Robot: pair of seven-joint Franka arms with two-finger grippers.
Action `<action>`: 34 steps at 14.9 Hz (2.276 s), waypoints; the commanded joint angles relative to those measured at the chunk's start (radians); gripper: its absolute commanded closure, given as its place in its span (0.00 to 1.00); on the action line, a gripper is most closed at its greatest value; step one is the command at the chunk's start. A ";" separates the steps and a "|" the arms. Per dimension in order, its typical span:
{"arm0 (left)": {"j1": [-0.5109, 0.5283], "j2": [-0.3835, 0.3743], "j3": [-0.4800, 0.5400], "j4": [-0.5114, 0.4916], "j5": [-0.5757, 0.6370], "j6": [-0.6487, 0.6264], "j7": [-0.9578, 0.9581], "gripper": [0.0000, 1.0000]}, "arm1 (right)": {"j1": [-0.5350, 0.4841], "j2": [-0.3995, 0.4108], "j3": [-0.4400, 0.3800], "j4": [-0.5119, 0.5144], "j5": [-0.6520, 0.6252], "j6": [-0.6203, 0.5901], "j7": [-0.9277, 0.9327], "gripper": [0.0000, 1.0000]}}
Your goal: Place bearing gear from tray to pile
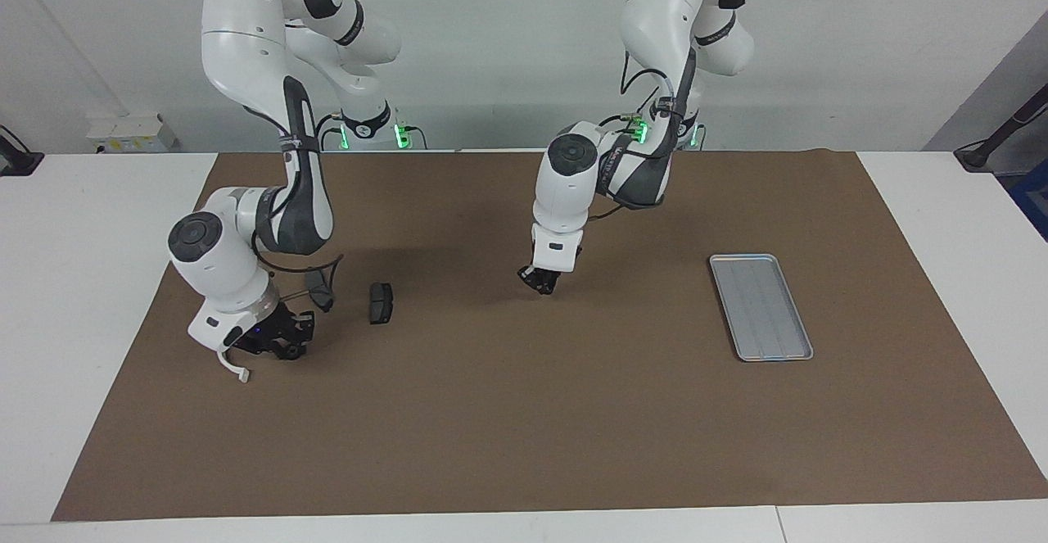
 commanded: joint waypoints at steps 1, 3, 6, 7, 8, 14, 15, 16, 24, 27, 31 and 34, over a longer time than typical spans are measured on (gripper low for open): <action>-0.020 0.019 0.017 0.006 -0.013 0.033 -0.010 1.00 | 0.000 -0.052 0.015 -0.006 0.004 -0.040 0.035 0.18; -0.015 0.033 0.017 0.006 -0.012 0.050 -0.009 1.00 | 0.010 -0.079 0.024 0.009 0.004 -0.083 0.084 0.18; -0.020 0.041 0.019 0.008 -0.012 0.046 -0.010 1.00 | 0.043 -0.097 0.022 0.046 0.004 -0.129 0.134 0.18; -0.020 0.045 0.019 0.006 -0.010 0.046 -0.009 1.00 | 0.049 -0.097 0.022 0.048 0.004 -0.129 0.140 0.18; -0.020 0.050 0.019 0.008 -0.010 0.044 -0.010 1.00 | 0.049 -0.097 0.022 0.046 0.003 -0.126 0.138 0.19; -0.023 0.062 0.020 0.008 -0.006 0.043 -0.010 1.00 | 0.038 -0.100 0.022 0.035 0.003 -0.105 0.122 0.19; -0.023 0.062 0.020 0.008 -0.006 0.041 -0.010 1.00 | 0.037 -0.100 0.022 0.035 0.003 -0.105 0.117 0.19; -0.023 0.062 0.020 0.008 -0.006 0.038 -0.010 0.93 | 0.035 -0.097 0.022 0.035 0.003 -0.103 0.114 0.19; -0.006 0.018 0.025 0.028 -0.004 -0.072 -0.004 0.00 | 0.044 -0.100 0.022 0.025 0.010 -0.094 0.138 0.19; 0.028 -0.028 0.035 0.028 -0.004 -0.105 0.000 0.00 | 0.130 -0.109 0.022 0.026 0.010 -0.125 0.265 0.20; 0.126 -0.132 0.037 0.020 -0.003 -0.199 0.083 0.00 | 0.312 -0.132 0.018 0.026 -0.006 -0.186 0.582 0.21; 0.231 -0.186 0.037 0.023 -0.003 -0.281 0.262 0.00 | 0.453 -0.146 0.019 0.028 -0.042 -0.191 0.840 0.22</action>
